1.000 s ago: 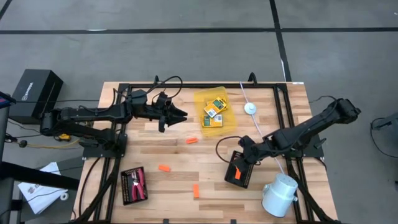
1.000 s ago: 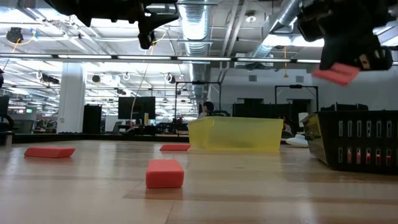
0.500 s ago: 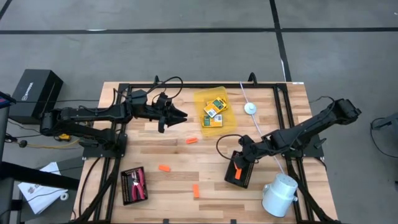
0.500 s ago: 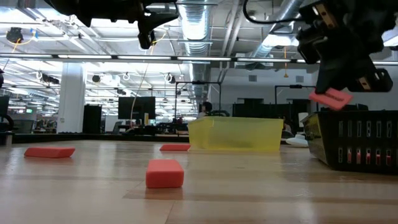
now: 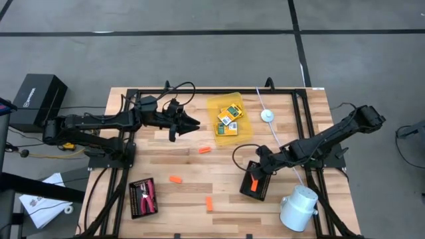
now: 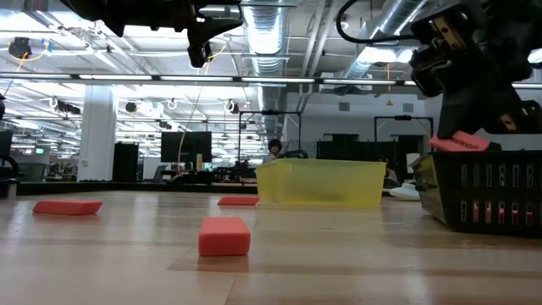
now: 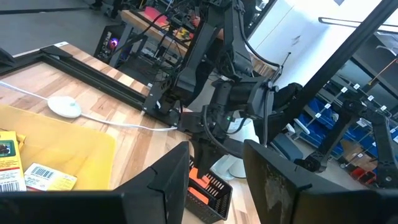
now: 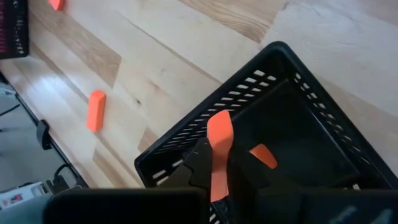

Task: Pick & Place School Supplies
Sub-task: Put the orange eraser into the right black bin

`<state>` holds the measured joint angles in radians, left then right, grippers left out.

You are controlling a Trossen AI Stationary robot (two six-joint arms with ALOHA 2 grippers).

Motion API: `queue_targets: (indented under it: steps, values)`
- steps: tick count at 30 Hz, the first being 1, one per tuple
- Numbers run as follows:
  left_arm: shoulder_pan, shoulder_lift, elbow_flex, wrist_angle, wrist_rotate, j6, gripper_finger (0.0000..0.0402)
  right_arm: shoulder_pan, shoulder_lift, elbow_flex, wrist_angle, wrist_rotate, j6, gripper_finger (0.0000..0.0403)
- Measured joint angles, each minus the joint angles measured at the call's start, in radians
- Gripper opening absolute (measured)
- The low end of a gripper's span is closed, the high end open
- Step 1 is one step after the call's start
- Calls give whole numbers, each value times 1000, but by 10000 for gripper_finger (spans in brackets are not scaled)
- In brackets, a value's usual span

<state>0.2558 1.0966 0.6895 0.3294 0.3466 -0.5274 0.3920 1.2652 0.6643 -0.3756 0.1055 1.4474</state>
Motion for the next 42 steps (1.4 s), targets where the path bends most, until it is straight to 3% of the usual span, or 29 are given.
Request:
queue_targets:
  steps: [10,16,19,23,27,32,37,42]
  values:
    - [-1,0,0,-1,19,-4,146,0,0,0,7,0,54,158]
    - [-1,0,0,-14,80,8,146,0,0,0,83,12,56,201]
    - [-1,-1,2,-100,166,69,142,0,0,0,116,31,54,201]
    - [-10,-1,2,-356,231,226,122,-2,0,0,153,48,38,183]
    - [-42,-1,2,-575,232,431,74,-2,0,0,155,61,29,158]
    - [-118,-1,2,-742,230,578,7,-2,0,0,164,61,19,129]
    - [-221,10,-36,-782,143,624,3,-2,0,0,193,79,11,114]
    - [-296,10,-133,-686,93,557,1,-2,0,0,199,105,9,112]
